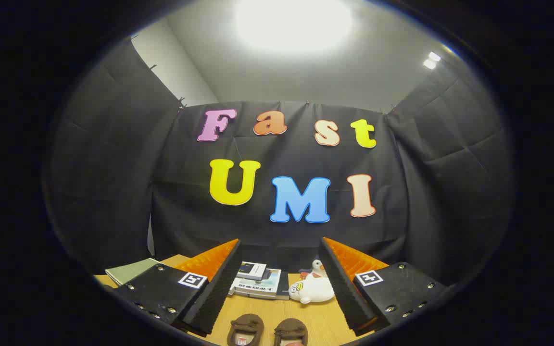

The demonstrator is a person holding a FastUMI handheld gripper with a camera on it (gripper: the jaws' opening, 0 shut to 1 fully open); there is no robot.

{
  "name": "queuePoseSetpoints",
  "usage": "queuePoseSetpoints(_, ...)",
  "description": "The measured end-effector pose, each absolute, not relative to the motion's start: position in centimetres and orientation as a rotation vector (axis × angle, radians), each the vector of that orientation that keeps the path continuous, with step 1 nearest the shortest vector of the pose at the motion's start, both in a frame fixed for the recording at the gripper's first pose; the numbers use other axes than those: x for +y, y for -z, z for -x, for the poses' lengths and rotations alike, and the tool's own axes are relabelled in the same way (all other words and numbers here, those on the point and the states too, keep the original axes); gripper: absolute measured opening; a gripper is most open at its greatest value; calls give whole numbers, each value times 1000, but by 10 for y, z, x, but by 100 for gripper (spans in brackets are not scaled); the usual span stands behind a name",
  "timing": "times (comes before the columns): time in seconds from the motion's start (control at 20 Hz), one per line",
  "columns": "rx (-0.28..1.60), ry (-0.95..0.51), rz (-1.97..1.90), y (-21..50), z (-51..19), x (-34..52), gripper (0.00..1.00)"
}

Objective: Open the storage box then place both shoes into the box .Put the left shoe in first, then the right shoe, with the right side of both shoes facing outward in a uniform manner.

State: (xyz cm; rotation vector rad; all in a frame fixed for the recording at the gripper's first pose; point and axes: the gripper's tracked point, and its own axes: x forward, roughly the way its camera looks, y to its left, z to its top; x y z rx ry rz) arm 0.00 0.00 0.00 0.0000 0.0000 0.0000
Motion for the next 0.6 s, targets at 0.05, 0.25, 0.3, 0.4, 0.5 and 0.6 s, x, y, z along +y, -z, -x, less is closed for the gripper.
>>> queuePoseSetpoints(0.05, -2, -1, -4, -2, 1, 1, 97)
queuePoseSetpoints(0.25, -19, -10, -2, -7, 3, 7, 97)
queuePoseSetpoints(0.3, -20, -17, 2, -8, 3, 9, 97)
queuePoseSetpoints(0.4, -27, -23, 8, -12, 3, 11, 97)
queuePoseSetpoints(0.5, -34, -29, 9, -15, 2, 14, 97)
queuePoseSetpoints(0.6, -34, -33, 12, -16, 1, 15, 97)
